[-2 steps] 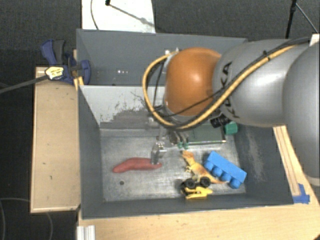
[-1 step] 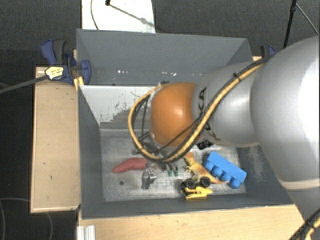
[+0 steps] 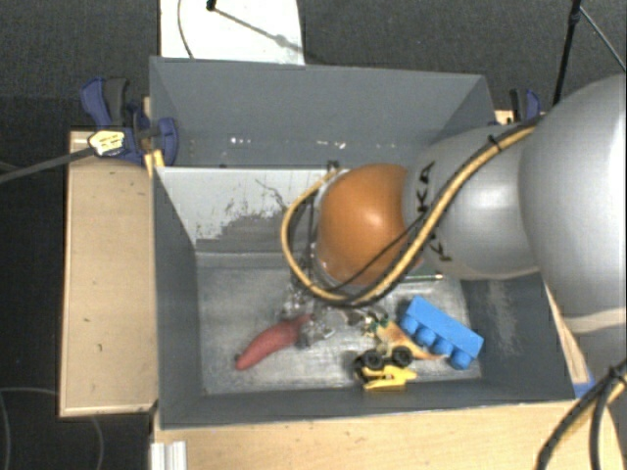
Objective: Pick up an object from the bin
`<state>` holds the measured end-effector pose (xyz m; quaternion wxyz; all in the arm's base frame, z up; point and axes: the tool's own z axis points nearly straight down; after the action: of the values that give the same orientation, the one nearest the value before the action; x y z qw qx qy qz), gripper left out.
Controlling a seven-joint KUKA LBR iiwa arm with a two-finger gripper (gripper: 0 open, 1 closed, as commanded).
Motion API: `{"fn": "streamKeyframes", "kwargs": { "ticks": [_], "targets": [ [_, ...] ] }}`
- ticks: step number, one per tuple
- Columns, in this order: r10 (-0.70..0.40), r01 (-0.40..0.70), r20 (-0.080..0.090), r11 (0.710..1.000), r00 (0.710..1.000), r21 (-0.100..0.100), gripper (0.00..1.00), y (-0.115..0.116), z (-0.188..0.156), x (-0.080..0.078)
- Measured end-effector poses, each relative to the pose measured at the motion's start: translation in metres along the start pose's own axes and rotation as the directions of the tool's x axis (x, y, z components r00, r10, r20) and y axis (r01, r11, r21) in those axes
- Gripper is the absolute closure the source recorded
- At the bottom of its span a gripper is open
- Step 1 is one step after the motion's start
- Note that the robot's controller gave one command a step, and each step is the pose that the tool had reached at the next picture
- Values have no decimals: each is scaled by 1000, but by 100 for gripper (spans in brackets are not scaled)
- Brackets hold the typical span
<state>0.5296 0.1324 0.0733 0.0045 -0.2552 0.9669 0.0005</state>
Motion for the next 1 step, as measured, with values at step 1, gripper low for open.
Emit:
{"fn": "streamKeyframes", "kwargs": {
  "ticks": [1],
  "targets": [
    [1,-1,0,1000,1000,0,100,0,0,0]
  ]
}}
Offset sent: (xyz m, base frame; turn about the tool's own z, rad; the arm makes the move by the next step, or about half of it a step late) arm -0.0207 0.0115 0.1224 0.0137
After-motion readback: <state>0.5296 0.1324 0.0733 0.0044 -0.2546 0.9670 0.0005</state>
